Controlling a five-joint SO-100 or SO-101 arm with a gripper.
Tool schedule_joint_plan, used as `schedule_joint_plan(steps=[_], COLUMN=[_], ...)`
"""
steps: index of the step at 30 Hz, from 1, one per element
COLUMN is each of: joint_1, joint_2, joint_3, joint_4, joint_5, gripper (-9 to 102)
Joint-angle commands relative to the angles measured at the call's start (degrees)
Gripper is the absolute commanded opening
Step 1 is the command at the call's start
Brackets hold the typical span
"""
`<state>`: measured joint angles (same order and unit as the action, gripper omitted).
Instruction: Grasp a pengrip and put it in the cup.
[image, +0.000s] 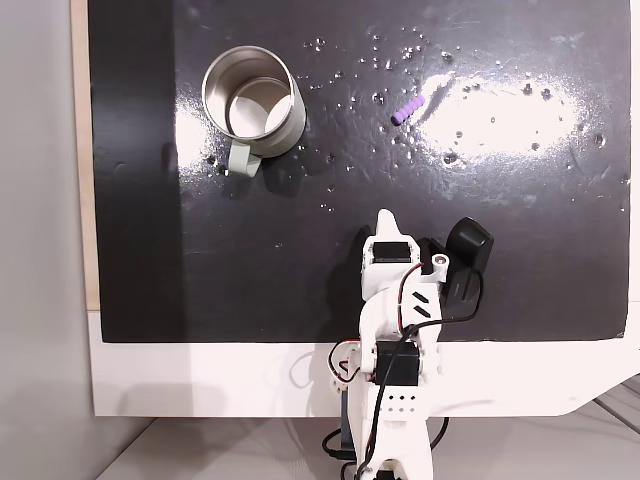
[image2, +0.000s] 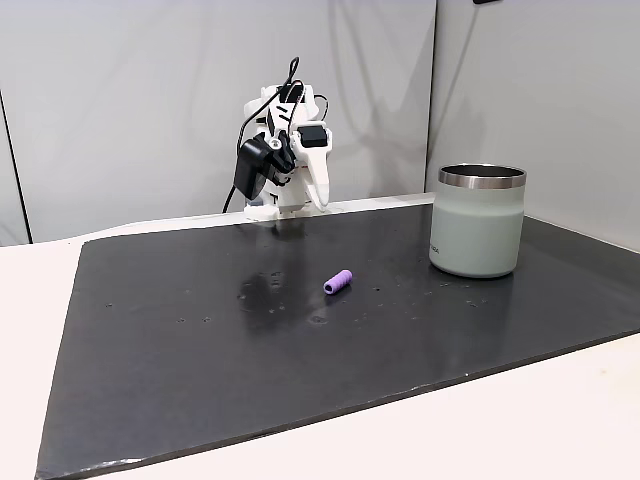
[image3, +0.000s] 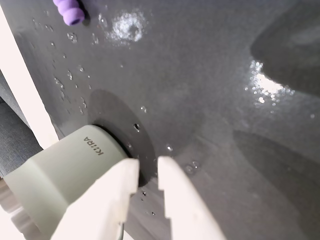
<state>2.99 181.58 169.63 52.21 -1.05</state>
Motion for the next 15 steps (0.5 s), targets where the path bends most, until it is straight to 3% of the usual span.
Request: schedule_joint_plan(steps=[1, 15], joint_1=[-1.2, -0.5], joint_2=[0.5, 0.5], joint_3=[-0.3, -1.4], joint_4=[-1.6, -1.8], joint_5=[-0.9, -2.5], gripper=[0, 0])
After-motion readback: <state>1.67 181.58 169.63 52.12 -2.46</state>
